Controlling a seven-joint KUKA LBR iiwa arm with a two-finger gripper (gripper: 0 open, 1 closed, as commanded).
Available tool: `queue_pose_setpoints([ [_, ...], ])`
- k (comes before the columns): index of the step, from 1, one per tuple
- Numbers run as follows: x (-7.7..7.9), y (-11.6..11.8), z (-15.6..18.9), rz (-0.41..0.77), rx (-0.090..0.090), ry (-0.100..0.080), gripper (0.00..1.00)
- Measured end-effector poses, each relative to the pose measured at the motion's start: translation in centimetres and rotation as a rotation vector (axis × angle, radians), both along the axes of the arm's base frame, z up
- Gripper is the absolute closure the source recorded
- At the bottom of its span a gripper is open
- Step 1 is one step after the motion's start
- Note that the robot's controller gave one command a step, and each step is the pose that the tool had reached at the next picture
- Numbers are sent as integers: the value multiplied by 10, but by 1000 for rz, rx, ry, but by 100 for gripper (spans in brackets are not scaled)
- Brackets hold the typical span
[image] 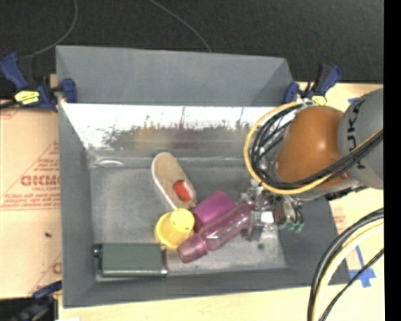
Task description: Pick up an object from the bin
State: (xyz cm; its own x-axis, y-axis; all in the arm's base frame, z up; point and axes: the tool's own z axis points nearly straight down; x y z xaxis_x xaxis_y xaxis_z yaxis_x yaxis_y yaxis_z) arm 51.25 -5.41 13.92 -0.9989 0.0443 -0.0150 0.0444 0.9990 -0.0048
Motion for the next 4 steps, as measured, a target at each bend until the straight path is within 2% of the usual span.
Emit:
queue_pose_setpoints([
  [1,1,-2,54,33,0,10,100],
  [2,44,20,-22,-41,-17,-89,100],
  [4,44,19,-24,-36,-19,-90,100],
])
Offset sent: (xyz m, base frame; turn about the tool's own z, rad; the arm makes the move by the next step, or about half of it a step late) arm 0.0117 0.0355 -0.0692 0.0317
